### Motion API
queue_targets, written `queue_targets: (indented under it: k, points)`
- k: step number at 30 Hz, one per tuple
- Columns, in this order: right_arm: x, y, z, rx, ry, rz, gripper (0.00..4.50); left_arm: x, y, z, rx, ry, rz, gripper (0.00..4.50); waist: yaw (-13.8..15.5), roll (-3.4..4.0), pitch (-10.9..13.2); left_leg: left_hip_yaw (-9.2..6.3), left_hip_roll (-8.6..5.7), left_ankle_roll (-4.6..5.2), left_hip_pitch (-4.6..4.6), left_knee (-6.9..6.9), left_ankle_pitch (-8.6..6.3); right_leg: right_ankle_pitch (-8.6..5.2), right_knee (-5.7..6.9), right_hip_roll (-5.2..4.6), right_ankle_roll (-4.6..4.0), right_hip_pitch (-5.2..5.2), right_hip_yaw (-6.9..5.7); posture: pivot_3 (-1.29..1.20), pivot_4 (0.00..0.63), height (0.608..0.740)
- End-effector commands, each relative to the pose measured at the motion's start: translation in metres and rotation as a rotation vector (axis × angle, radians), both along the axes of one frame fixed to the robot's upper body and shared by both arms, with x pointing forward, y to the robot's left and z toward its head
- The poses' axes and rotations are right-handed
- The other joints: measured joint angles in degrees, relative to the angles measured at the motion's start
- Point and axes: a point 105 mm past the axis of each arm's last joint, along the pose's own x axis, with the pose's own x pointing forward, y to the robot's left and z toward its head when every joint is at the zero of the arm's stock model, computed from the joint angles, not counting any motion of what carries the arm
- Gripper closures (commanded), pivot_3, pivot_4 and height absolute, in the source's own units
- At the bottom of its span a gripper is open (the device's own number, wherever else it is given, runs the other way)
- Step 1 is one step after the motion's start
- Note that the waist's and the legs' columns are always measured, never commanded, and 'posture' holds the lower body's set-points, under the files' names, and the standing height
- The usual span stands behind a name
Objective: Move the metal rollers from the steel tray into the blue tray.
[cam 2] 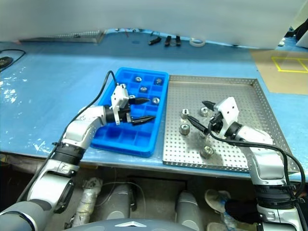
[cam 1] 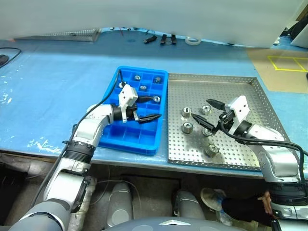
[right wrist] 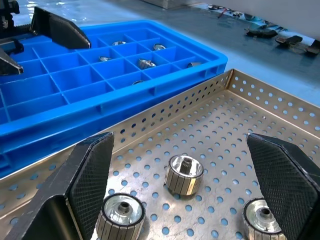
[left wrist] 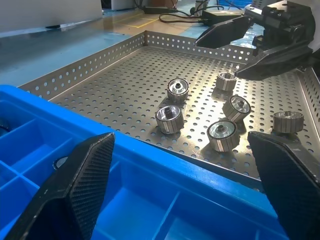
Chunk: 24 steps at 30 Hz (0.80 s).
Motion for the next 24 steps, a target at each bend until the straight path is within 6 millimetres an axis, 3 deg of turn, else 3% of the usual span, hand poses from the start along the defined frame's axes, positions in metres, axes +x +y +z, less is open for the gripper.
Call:
queue_targets:
  k: [1,24]
  points:
    - [0.0030,-0.0020,0.0180,-0.001,-0.064,0.000,0.03,-0.0016,0.0027,0.0134,-0.015,-0.055,-0.002,0.00,0.00,0.00,0.00,0.00,0.00,0.00,0.00,0.00,0.00,0.00,0.00,0.00,0.00,0.00,0.00,-0.02,0.150,0.740]
    - [-0.0030,-0.0068,0.0148,0.001,-0.066,-0.028,0.03,0.0006,0.0045,0.0126,0.010,-0.055,-0.015,0.00,-0.08,0.00,0.00,0.00,0.00,0.01,-0.01,0.00,-0.01,0.00,-0.01,0.00,0.00,-0.01,0.02,-0.07,0.150,0.740]
